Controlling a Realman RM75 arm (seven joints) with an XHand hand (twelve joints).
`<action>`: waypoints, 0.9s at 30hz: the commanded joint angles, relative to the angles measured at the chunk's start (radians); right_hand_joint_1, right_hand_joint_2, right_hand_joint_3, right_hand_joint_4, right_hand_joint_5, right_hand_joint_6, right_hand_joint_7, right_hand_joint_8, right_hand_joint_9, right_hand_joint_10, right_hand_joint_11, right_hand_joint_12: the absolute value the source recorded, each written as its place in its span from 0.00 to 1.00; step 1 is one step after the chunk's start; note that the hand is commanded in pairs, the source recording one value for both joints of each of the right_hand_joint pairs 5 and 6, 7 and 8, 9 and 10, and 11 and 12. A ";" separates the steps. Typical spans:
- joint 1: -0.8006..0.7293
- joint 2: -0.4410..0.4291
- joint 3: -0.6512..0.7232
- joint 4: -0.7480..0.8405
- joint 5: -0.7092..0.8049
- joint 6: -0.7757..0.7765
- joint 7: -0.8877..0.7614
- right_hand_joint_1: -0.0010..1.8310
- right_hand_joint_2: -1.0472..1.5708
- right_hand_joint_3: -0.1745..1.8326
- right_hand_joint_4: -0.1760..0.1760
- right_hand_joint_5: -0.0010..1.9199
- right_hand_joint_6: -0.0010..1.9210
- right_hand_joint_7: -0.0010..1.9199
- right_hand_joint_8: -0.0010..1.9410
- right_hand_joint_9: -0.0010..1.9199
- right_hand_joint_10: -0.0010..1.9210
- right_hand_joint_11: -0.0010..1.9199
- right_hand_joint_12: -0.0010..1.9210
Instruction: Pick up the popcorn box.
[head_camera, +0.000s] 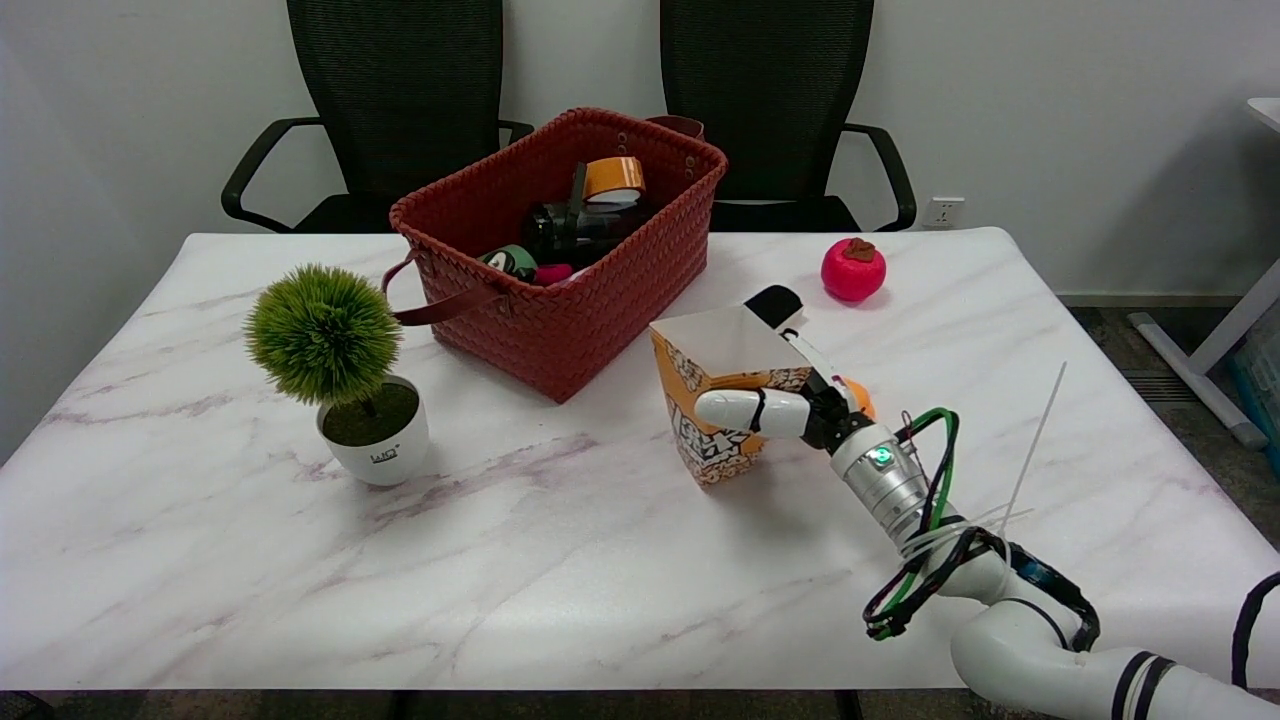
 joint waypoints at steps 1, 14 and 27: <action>0.001 0.001 0.006 -0.006 -0.001 0.036 0.015 0.50 0.58 0.00 0.50 0.37 0.37 0.43 0.43 0.31 0.31 0.30 0.30; 0.002 0.001 0.059 0.029 -0.018 0.054 0.015 0.51 0.58 0.00 0.50 0.33 0.33 0.42 0.42 0.31 0.31 0.31 0.31; 0.024 0.004 0.144 0.071 -0.063 0.006 0.015 0.52 0.58 0.00 0.50 0.29 0.29 0.42 0.41 0.31 0.31 0.55 0.55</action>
